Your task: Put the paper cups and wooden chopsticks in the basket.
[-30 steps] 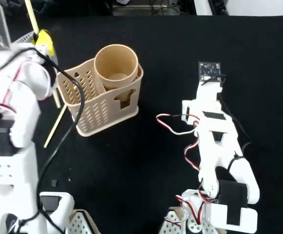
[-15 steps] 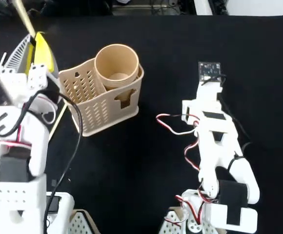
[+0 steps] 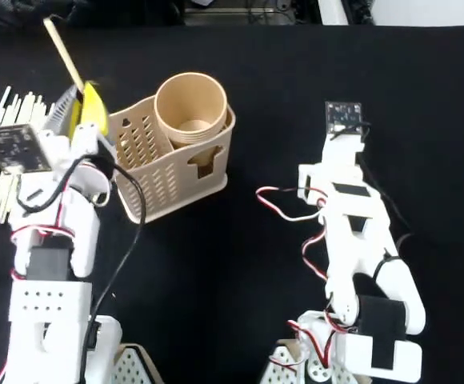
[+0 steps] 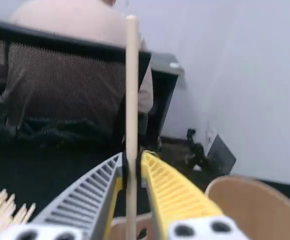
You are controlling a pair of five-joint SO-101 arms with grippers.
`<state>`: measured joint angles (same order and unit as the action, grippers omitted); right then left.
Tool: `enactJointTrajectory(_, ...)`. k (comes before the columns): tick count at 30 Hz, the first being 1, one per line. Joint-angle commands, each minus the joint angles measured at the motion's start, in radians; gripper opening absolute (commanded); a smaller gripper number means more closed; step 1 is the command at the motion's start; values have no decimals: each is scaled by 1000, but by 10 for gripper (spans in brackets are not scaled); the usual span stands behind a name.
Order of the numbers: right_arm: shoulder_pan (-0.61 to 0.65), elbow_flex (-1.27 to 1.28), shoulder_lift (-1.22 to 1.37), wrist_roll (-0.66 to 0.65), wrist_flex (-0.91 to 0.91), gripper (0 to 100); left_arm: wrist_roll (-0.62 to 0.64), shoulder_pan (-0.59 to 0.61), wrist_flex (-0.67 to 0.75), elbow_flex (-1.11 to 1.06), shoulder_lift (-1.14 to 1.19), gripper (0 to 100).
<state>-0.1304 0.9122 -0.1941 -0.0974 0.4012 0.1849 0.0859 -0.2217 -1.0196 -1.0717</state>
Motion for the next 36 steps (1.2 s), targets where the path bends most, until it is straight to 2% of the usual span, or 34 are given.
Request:
enactJointTrajectory(1,-3,-36,2,6,-18,13,35,-12,-87,4,-17,230)
enactJointTrajectory(7,-3,-36,2,6,-18,13,-18,5,-477,248,-52,249)
enactJointTrajectory(10,-3,-36,2,6,-18,13,-29,105,-618,363,-28,248)
enactJointTrajectory(13,-3,-36,2,5,-18,13,-34,251,-695,435,55,248)
enactJointTrajectory(16,-3,-36,2,5,-18,13,-37,374,-720,481,196,247)
enactJointTrajectory(20,-3,-36,2,5,-18,13,-86,447,-727,515,420,246)
enactJointTrajectory(29,-3,-36,2,5,-18,13,-453,383,-727,567,919,245)
enactJointTrajectory(36,-3,-36,2,5,-18,13,-494,338,-729,682,1194,245)
